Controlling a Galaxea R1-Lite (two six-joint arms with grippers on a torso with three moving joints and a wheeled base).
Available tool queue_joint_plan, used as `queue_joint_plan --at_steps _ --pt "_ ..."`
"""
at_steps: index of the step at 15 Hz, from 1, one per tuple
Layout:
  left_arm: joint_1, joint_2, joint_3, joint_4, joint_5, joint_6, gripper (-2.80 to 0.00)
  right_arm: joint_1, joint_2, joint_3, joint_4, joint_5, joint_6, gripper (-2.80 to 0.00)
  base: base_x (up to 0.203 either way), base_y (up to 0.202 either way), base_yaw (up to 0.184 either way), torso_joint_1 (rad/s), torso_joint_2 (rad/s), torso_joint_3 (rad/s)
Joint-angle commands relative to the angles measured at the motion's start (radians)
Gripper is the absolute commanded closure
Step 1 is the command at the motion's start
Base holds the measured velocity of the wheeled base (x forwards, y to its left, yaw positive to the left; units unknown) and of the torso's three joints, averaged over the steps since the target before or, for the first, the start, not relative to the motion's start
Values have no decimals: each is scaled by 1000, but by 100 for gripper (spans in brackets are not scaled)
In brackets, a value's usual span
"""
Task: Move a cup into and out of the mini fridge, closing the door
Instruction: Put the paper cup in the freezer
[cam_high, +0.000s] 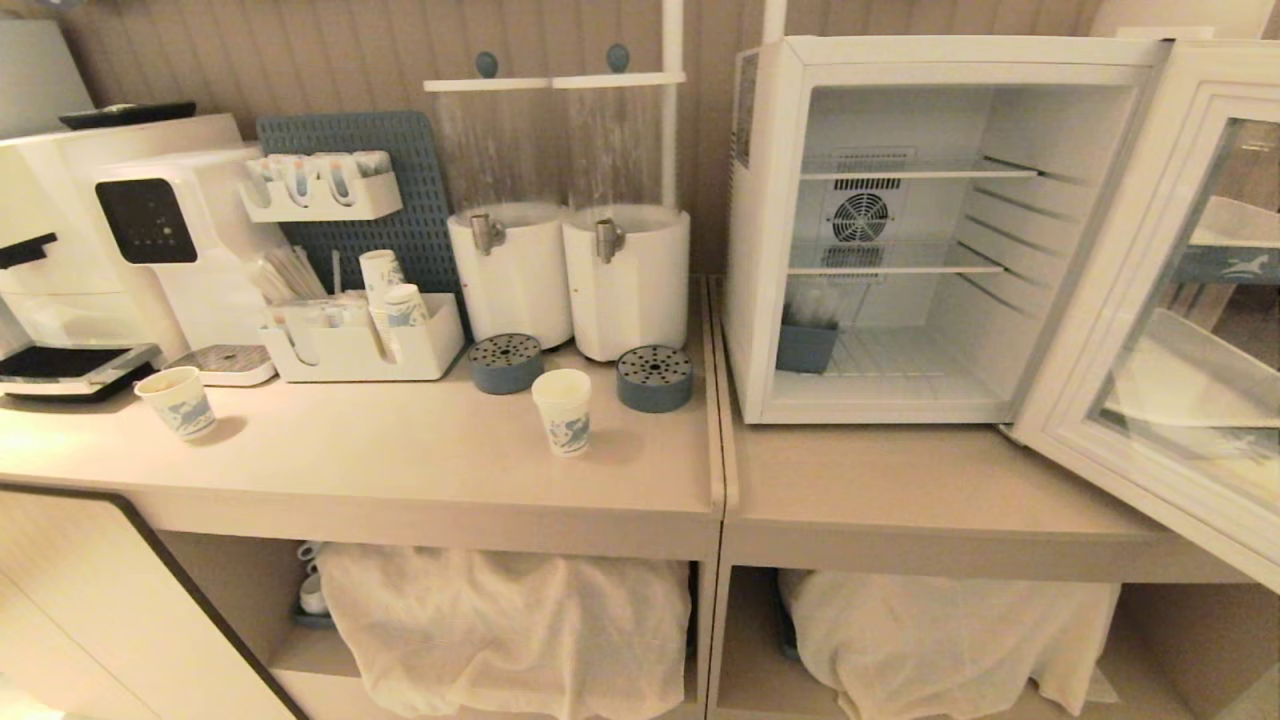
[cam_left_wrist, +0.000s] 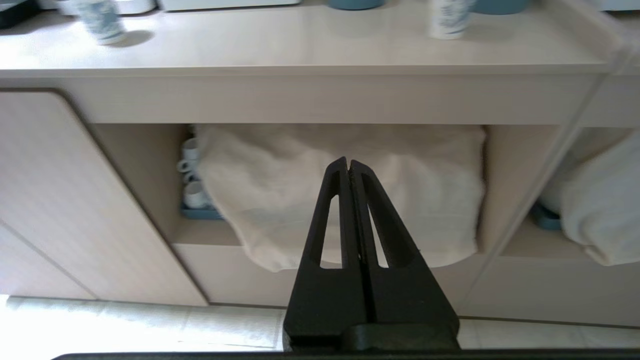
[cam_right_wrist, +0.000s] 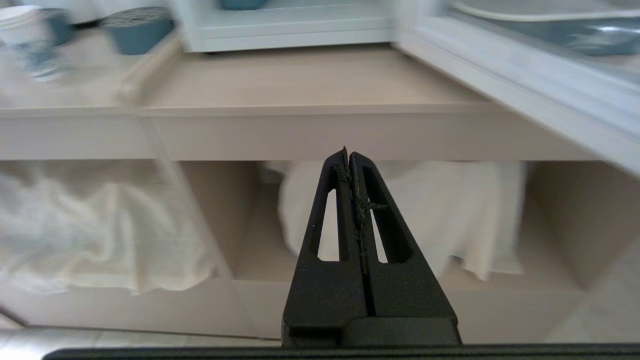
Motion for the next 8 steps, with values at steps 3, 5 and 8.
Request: queue_joint_plan --at_steps 3,5,8 --pt "1 2 1 0 0 3 0 1 1 0 1 1 0 0 0 192 9 3 3 2" --pt "0 2 1 0 0 6 0 1 1 0 -1 0 0 0 0 194 9 4 2 0" --pt "1 2 1 0 0 9 0 1 1 0 -1 1 0 0 0 196 7 2 6 2"
